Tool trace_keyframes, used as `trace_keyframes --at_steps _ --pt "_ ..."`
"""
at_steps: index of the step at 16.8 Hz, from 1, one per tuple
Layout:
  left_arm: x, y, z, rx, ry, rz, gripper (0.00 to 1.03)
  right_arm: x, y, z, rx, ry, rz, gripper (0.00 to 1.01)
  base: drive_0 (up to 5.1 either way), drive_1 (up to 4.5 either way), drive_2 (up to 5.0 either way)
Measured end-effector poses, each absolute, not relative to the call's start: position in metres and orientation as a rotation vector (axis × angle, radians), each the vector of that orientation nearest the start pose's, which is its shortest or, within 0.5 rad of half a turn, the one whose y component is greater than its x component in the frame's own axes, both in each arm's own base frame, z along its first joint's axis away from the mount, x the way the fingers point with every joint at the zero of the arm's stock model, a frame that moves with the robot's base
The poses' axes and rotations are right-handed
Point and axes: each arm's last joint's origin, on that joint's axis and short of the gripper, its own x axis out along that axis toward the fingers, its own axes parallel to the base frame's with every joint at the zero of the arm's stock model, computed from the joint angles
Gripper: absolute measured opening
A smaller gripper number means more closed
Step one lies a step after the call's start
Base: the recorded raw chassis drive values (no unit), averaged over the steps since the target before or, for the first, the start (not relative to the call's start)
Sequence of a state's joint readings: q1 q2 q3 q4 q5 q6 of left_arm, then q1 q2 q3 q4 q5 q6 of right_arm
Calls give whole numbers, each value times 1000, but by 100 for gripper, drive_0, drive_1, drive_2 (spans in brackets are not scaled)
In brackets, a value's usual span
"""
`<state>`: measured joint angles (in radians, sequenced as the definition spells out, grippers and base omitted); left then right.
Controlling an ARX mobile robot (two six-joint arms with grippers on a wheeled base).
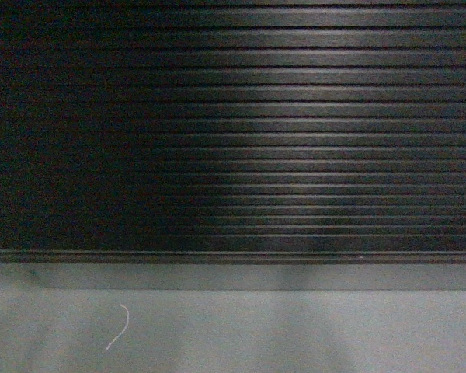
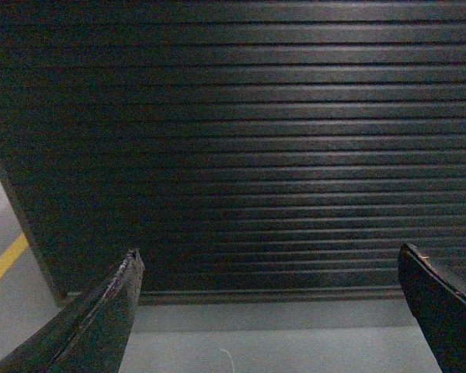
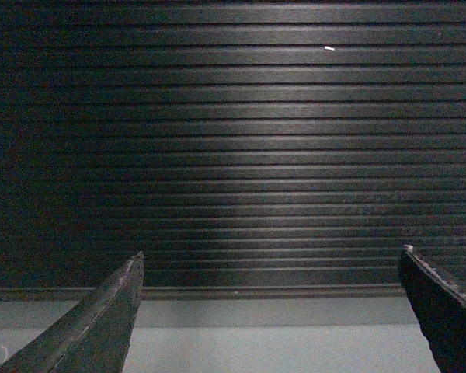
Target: Place dark red mango on scale at checkout
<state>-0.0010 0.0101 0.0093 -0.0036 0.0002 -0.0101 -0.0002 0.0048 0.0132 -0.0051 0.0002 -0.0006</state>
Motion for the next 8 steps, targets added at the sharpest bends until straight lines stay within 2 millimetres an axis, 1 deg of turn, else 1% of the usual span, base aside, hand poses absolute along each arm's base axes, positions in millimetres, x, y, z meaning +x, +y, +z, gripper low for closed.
trace_keyframes --at_steps 2,4,8 --pt "98 0 166 -10 3 -1 98 97 0 167 -1 -5 0 98 3 348 -342" --pt "98 0 166 -10 3 -1 98 97 0 167 -1 -4 0 98 7 179 -164" --pt "98 0 166 -10 4 -1 98 97 0 167 -1 -4 0 98 0 0 0"
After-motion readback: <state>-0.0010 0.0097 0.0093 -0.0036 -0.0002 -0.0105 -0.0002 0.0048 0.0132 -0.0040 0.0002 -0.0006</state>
